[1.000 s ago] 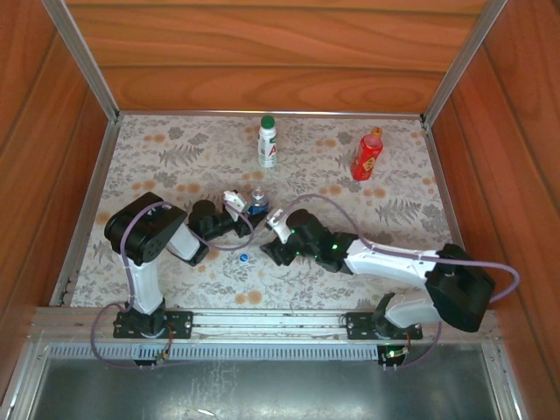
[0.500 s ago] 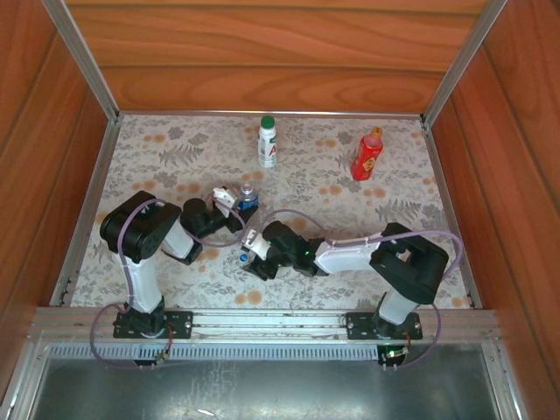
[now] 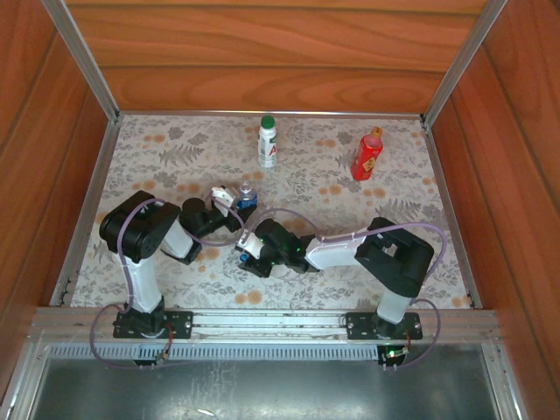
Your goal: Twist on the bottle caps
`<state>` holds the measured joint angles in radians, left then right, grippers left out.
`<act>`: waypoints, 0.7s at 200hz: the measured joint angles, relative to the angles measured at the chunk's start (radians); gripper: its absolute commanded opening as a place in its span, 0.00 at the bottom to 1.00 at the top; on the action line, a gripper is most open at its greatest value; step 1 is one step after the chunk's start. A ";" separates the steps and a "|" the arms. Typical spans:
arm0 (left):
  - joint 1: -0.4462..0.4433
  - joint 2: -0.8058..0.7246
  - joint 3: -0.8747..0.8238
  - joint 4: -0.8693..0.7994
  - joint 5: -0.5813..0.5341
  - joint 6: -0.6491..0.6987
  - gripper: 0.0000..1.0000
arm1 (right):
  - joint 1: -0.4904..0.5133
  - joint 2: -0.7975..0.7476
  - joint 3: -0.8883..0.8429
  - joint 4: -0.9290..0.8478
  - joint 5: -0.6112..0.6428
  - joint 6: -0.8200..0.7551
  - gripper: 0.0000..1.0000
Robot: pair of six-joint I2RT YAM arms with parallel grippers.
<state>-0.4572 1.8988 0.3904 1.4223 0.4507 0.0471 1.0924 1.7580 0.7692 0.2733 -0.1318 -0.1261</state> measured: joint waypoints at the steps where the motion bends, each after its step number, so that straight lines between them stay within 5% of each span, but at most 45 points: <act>1: 0.000 0.000 0.000 0.000 0.000 0.000 0.61 | 0.000 0.000 0.000 0.000 0.000 0.000 0.52; 140: 0.005 0.000 0.000 0.000 0.001 -0.004 0.61 | 0.000 0.033 0.032 -0.027 0.008 0.002 0.38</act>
<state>-0.4519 1.8988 0.3904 1.4223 0.4515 0.0433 1.0924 1.7908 0.8017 0.2466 -0.1238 -0.1238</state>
